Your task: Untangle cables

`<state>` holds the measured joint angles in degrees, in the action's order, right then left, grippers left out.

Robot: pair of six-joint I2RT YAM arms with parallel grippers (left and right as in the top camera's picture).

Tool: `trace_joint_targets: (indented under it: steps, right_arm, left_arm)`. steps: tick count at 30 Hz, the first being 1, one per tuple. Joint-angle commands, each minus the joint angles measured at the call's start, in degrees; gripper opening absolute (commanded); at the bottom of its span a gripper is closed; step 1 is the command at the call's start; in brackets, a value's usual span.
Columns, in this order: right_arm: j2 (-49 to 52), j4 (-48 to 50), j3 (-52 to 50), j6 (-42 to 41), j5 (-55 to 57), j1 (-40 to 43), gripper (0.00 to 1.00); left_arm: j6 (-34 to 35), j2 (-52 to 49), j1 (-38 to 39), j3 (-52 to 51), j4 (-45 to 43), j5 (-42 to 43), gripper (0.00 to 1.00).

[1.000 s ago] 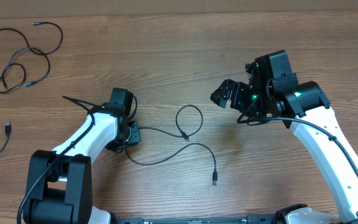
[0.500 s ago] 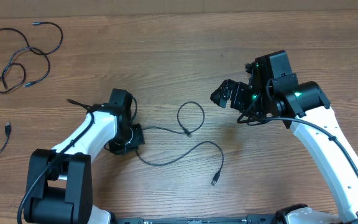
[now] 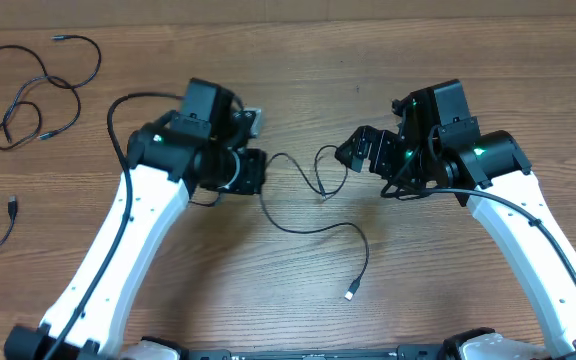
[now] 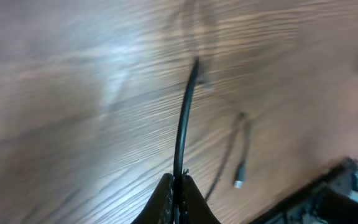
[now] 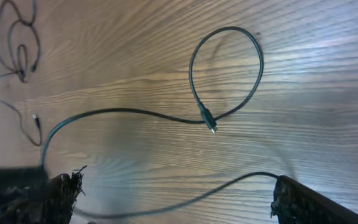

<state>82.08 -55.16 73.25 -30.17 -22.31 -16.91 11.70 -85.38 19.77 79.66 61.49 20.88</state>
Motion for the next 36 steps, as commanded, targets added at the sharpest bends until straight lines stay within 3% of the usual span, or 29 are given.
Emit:
trace_joint_targets:
  steps: [1, 7, 16, 27, 32, 36]
  right_arm:
    - [-0.2, 0.4, 1.0, 0.2, -1.9, 0.2, 1.0]
    - [-0.2, 1.1, 1.0, 0.2, -1.7, 0.2, 1.0]
    - [-0.2, 2.2, 1.0, 0.2, -0.8, 0.2, 1.0]
    - [1.3, 2.1, 1.0, 0.2, 3.5, 0.2, 1.0]
    - [3.9, 1.2, 1.0, 0.2, 7.4, 0.2, 1.0]
    - [5.0, 1.0, 1.0, 0.2, 7.9, 0.2, 1.0]
  left_arm:
    - [-2.8, 2.5, 3.1, 4.0, 0.0, 2.0, 0.04]
    - [-10.7, 3.9, 7.0, 11.0, -0.2, 12.9, 0.04]
    - [-12.0, 5.0, 7.7, 21.5, -0.3, 22.5, 0.04]
    - [-11.9, 8.5, 7.6, 23.4, -8.3, 39.8, 0.04]
    - [-11.3, 11.2, 7.6, 23.4, -11.2, 40.0, 0.04]
    - [-11.3, 12.9, 7.6, 23.4, -9.8, 34.6, 0.04]
